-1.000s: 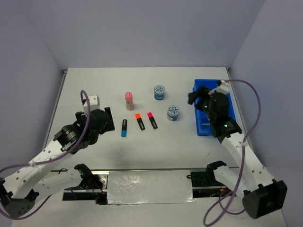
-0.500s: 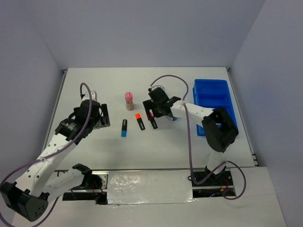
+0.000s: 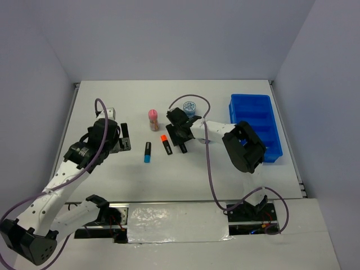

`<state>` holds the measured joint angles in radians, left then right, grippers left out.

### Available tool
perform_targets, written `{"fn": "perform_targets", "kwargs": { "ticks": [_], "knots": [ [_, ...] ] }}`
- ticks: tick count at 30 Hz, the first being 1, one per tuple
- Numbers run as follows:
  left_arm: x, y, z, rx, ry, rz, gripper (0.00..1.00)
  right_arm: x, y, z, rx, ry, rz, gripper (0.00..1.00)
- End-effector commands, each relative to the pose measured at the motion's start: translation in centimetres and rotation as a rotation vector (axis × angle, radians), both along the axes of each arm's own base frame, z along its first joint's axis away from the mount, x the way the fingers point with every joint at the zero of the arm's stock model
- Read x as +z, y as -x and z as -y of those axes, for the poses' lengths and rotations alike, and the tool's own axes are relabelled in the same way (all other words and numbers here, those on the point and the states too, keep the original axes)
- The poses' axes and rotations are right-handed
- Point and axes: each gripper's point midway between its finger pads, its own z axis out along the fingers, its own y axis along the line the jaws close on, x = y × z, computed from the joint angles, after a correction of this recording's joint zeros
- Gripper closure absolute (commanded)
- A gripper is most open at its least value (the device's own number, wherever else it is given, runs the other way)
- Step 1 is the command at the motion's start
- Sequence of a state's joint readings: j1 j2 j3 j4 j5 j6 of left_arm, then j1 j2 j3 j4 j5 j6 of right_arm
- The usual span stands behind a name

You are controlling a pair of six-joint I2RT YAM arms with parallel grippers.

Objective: Sort the stationery into containers
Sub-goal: Pick up the pen from the center of the board, then place the pen in the storage box.

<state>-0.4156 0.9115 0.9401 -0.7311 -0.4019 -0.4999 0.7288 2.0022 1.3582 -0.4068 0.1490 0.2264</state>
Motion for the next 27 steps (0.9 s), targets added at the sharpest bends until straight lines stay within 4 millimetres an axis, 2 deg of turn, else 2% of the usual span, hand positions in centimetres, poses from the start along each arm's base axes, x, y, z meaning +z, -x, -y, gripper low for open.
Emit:
{"fn": "perform_targets", "kwargs": {
  "ticks": [1,2,3,5,6,8,9,10,11,12,13,14,15,16,17,18,19,20,21,22,23,24,25,27],
  "knots": [
    [1.0,-0.5,0.3,-0.016,0.02,0.046,0.01,-0.1,-0.5,-1.0,0.007,-0.002,0.001,0.43],
    [0.8,-0.5,0.4,-0.022,0.017,0.036,0.01,0.0,-0.5,-1.1,0.008,0.003,0.001,0.46],
    [0.7,-0.5,0.4,-0.023,0.017,0.033,0.01,-0.1,-0.4,-1.2,0.012,0.007,-0.002,0.58],
    [0.5,-0.6,0.6,-0.031,0.015,0.025,0.01,0.7,-0.4,-1.5,0.017,-0.014,0.004,0.7],
    [0.6,-0.6,0.6,-0.032,0.014,0.025,0.01,1.1,-0.4,-1.6,0.016,-0.026,0.007,0.97],
    [0.5,-0.6,0.6,-0.033,0.015,0.023,0.01,4.4,-0.6,-2.7,0.02,-0.12,0.058,1.0],
    [0.5,-0.6,0.7,-0.036,0.018,0.025,0.01,7.2,-0.4,-2.6,0.021,-0.182,0.1,1.0],
    [0.6,-0.6,0.6,-0.034,0.019,0.028,0.01,9.1,-0.5,-3.3,0.027,-0.265,0.126,1.0],
    [0.6,-0.6,0.7,-0.037,0.018,0.029,0.01,10.1,0.0,-3.0,0.025,-0.31,0.135,1.0],
    [0.6,-0.6,0.7,-0.037,0.021,0.03,0.01,14.1,-0.1,-2.6,0.021,-0.417,0.174,1.0],
    [0.6,-0.6,0.7,-0.037,0.019,0.03,0.01,15.4,-0.1,-2.2,0.014,-0.468,0.195,1.0],
    [0.6,-0.6,0.6,-0.034,0.018,0.031,0.01,18.9,0.1,-1.3,-0.004,-0.543,0.246,1.0],
    [0.6,-0.5,0.6,-0.036,0.02,0.03,0.01,20.3,-0.8,0.6,-0.056,-0.562,0.285,1.0],
    [0.7,-0.5,0.6,-0.034,0.021,0.033,0.01,22.6,-0.7,2.5,-0.101,-0.588,0.34,1.0],
    [0.7,-0.5,0.6,-0.037,0.023,0.034,0.01,23.4,-1.2,4.3,-0.181,-0.599,0.365,1.0],
    [0.7,-0.5,0.6,-0.038,0.024,0.037,0.01,23.9,-2.9,8.7,-0.344,-0.558,0.432,1.0],
    [0.9,-0.5,0.6,-0.04,0.026,0.043,0.01,24.6,-2.7,11.7,-0.437,-0.557,0.477,1.0],
    [0.9,-0.4,0.7,-0.042,0.029,0.044,0.01,24.6,-2.9,14.2,-0.551,-0.573,0.489,1.0],
    [1.1,-0.4,0.7,-0.044,0.034,0.052,0.01,23.1,-3.3,18.3,-0.686,-0.545,0.503,1.0],
    [1.1,-0.4,0.7,-0.044,0.036,0.056,0.01,23.8,-2.9,21.6,-0.814,-0.529,0.572,1.0],
    [1.1,-0.4,0.8,-0.049,0.038,0.056,0.01,23.4,-2.6,23.9,-0.942,-0.544,0.593,1.0],
    [1.2,-0.3,0.8,-0.05,0.043,0.06,0.01,21.8,-2.0,27.2,-1.071,-0.508,0.611,1.0],
    [1.2,-0.3,0.8,-0.052,0.041,0.061,0.0,22.3,-1.1,30.0,-1.244,-0.516,0.686,1.0],
    [1.3,-0.3,0.8,-0.052,0.044,0.062,0.01,20.4,0.3,32.8,-1.398,-0.482,0.716,1.0]
  ]
}}
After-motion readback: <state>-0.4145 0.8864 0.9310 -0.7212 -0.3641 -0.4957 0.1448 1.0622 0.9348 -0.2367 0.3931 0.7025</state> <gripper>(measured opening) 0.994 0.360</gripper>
